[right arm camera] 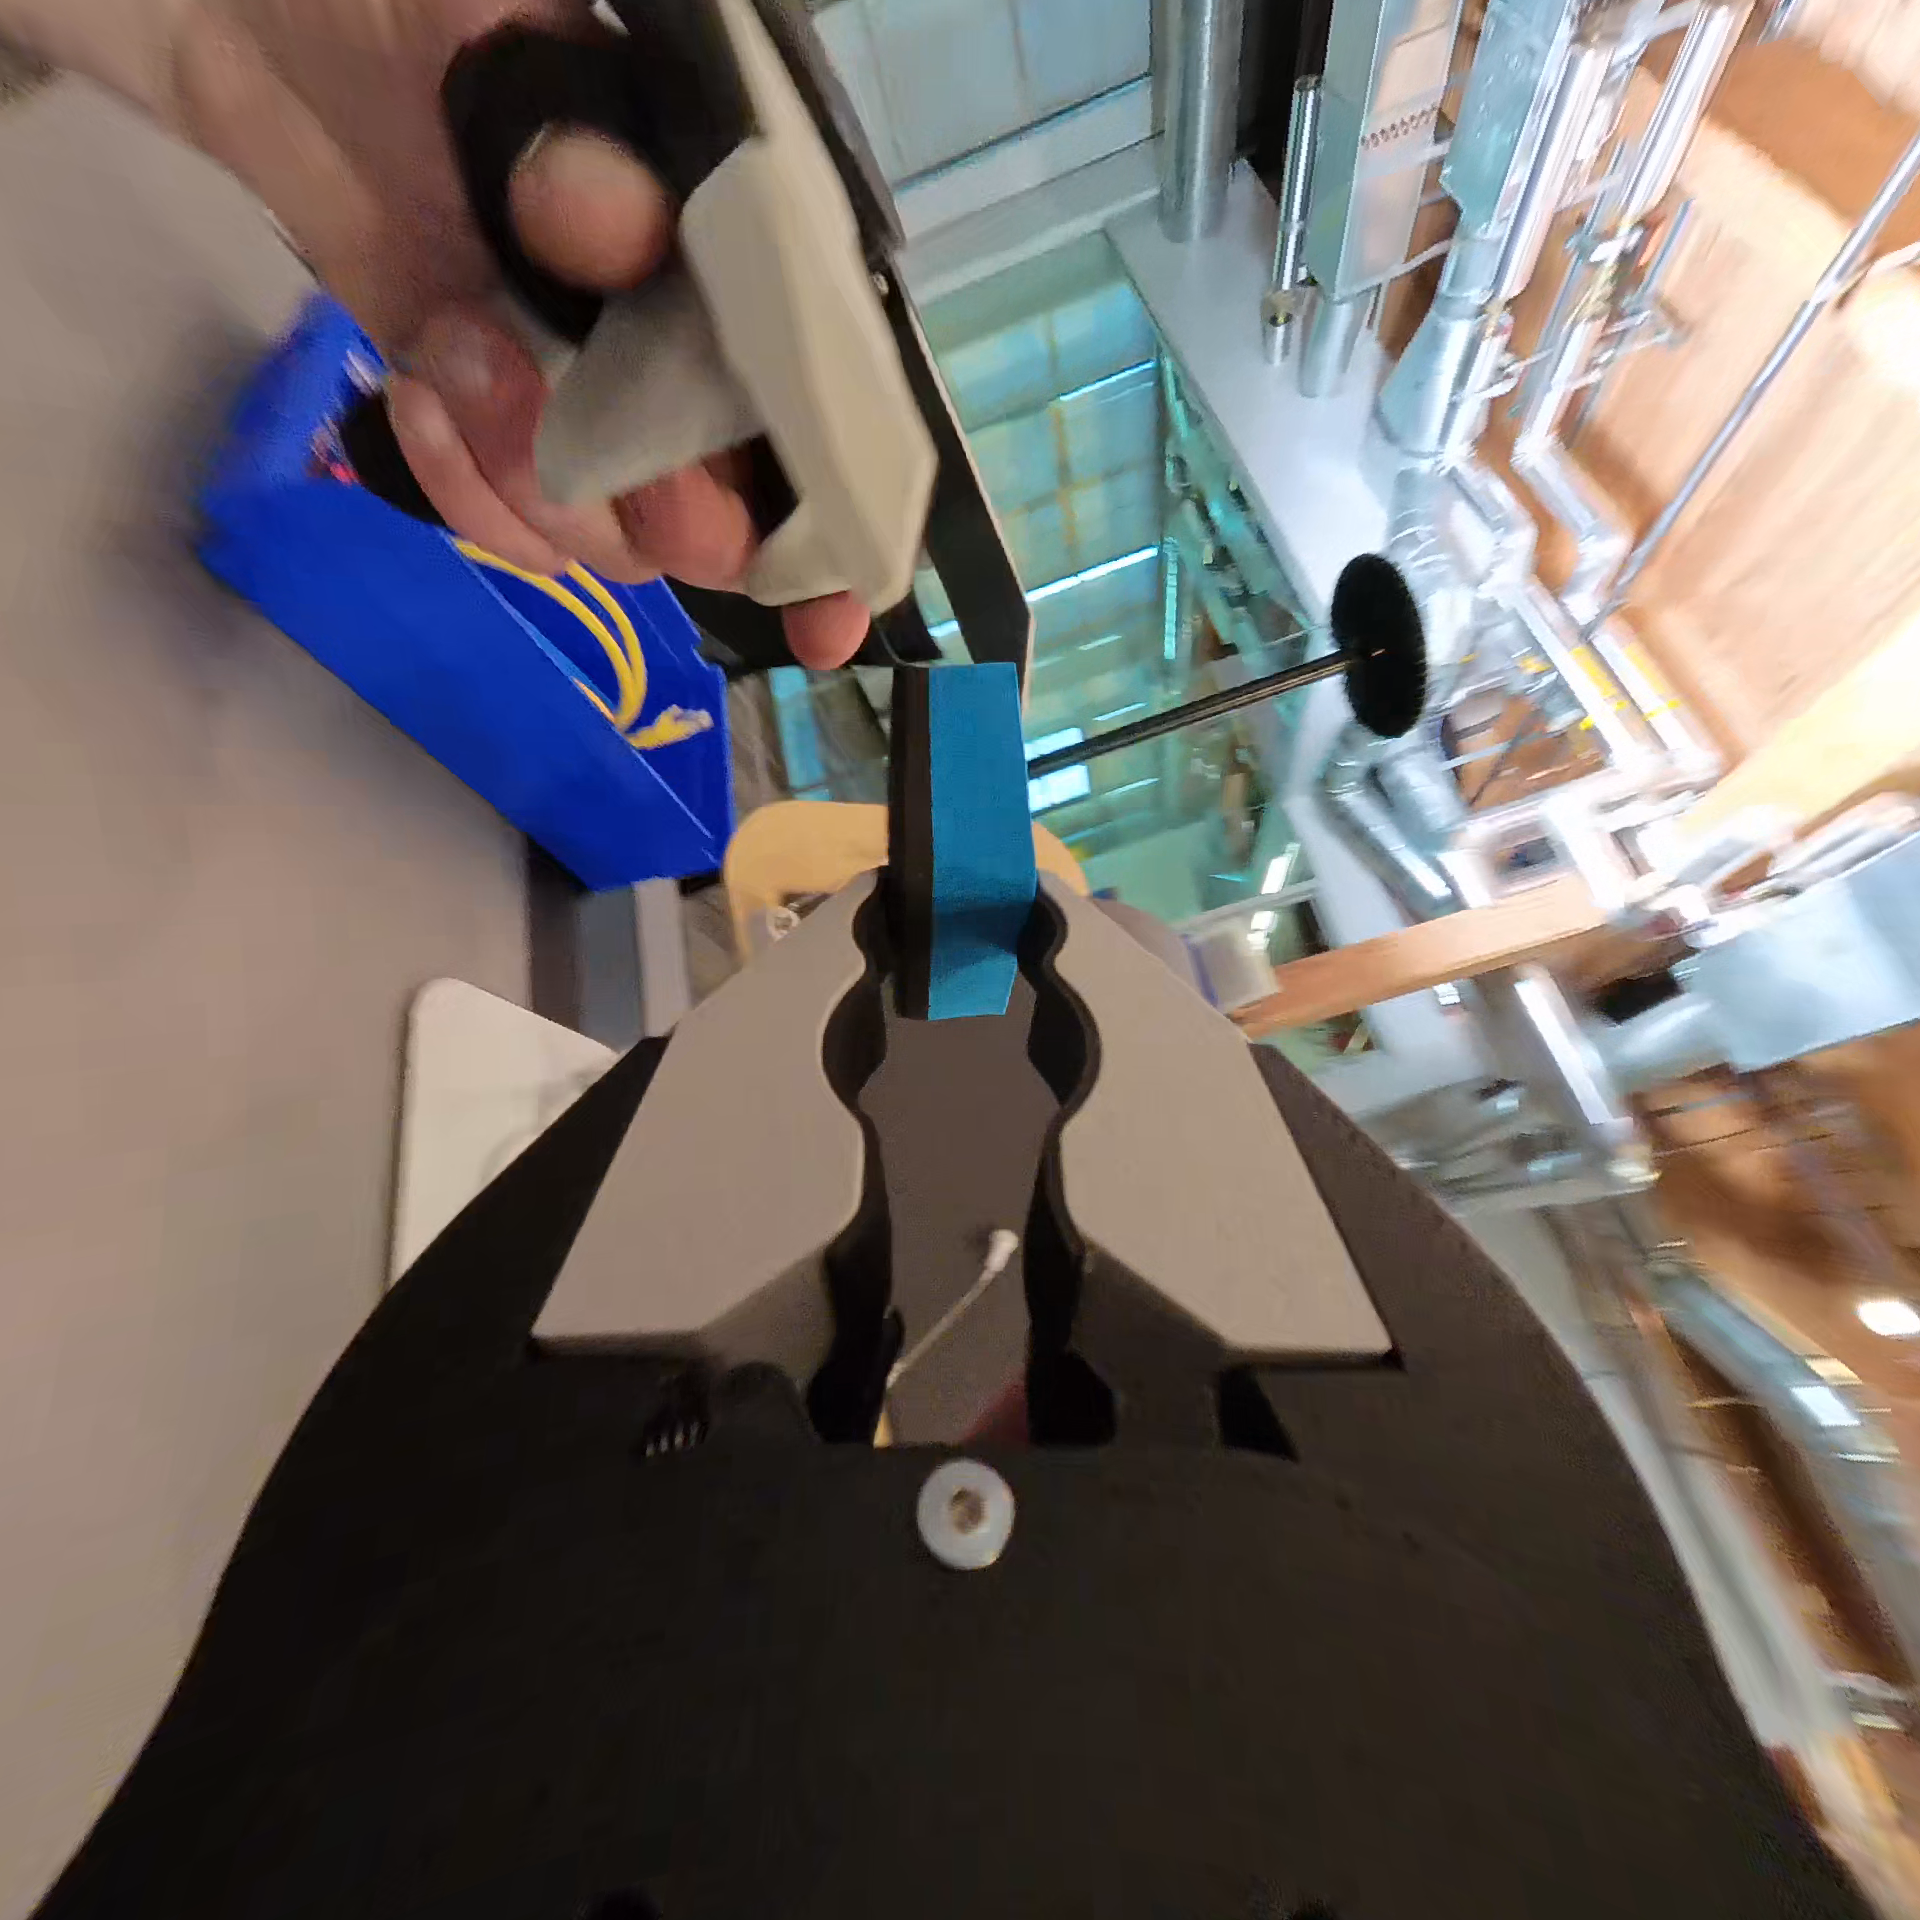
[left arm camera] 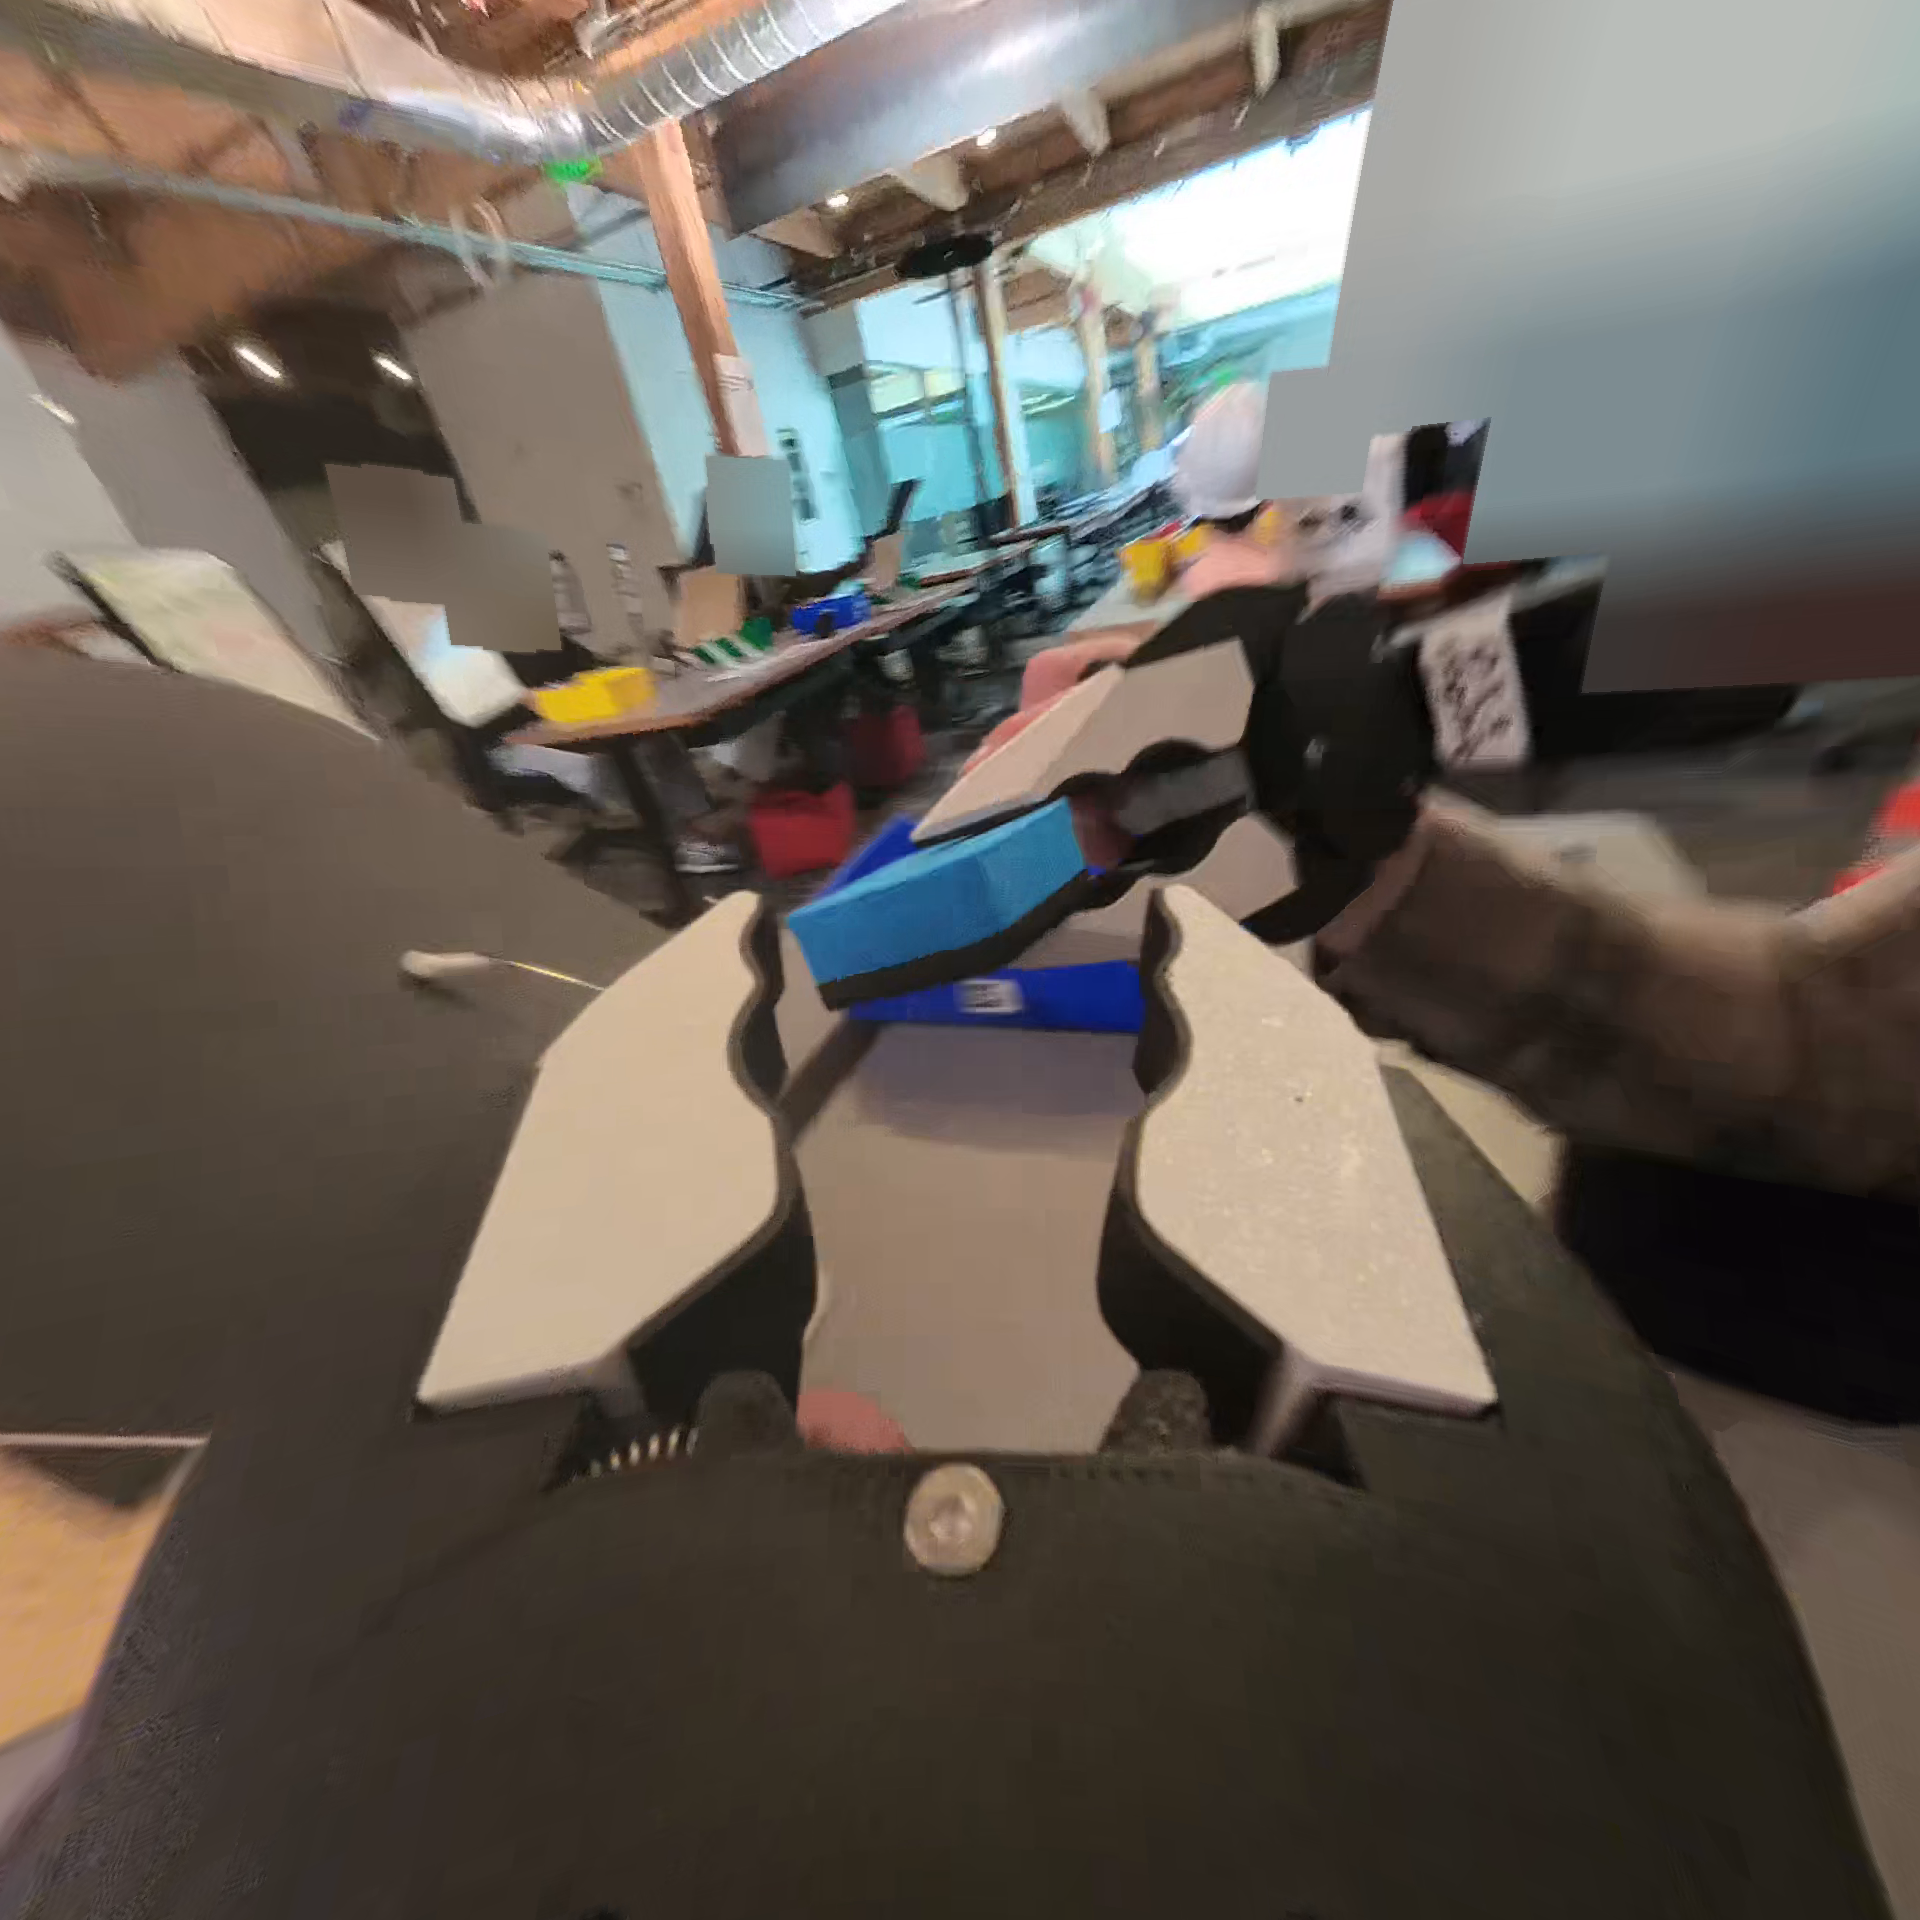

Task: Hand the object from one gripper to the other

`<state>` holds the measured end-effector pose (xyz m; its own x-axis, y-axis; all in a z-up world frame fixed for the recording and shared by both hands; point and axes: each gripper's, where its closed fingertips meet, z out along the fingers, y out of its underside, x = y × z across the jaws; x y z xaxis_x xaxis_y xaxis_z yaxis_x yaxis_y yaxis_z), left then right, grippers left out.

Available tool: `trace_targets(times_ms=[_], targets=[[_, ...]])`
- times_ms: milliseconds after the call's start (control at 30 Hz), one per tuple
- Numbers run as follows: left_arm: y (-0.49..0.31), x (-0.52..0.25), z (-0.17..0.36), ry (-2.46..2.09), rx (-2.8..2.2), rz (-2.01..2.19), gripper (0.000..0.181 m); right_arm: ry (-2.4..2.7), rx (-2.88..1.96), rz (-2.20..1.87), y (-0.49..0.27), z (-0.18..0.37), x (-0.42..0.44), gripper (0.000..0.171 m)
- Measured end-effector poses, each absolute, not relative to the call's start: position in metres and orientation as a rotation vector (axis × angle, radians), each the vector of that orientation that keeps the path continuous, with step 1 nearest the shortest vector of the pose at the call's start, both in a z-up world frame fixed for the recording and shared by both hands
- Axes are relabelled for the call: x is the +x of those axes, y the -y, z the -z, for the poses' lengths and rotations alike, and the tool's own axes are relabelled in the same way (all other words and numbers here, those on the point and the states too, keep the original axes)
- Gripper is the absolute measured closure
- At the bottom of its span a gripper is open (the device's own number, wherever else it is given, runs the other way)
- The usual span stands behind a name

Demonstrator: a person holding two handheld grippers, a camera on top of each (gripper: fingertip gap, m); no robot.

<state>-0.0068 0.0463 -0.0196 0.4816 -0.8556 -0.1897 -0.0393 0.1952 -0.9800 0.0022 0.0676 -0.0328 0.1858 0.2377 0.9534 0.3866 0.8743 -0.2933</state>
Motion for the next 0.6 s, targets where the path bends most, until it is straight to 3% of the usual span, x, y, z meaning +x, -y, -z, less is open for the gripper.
trace_targets(times_ms=[167, 400, 600], targets=[[-0.044, -0.006, 0.024, -0.852, -1.344, 1.05, 0.097, 1.408, -0.41, 0.244, -0.052, 0.031, -0.012, 0.151], [-0.042, 0.002, 0.031, -0.87, -1.342, 1.098, 0.12, 1.401, -0.35, 0.264, -0.04, 0.03, -0.021, 0.151], [-0.047, 0.001, 0.03, -0.862, -1.303, 0.975, 0.121, 1.398, -0.389, 0.259, -0.046, 0.031, -0.02, 0.15]])
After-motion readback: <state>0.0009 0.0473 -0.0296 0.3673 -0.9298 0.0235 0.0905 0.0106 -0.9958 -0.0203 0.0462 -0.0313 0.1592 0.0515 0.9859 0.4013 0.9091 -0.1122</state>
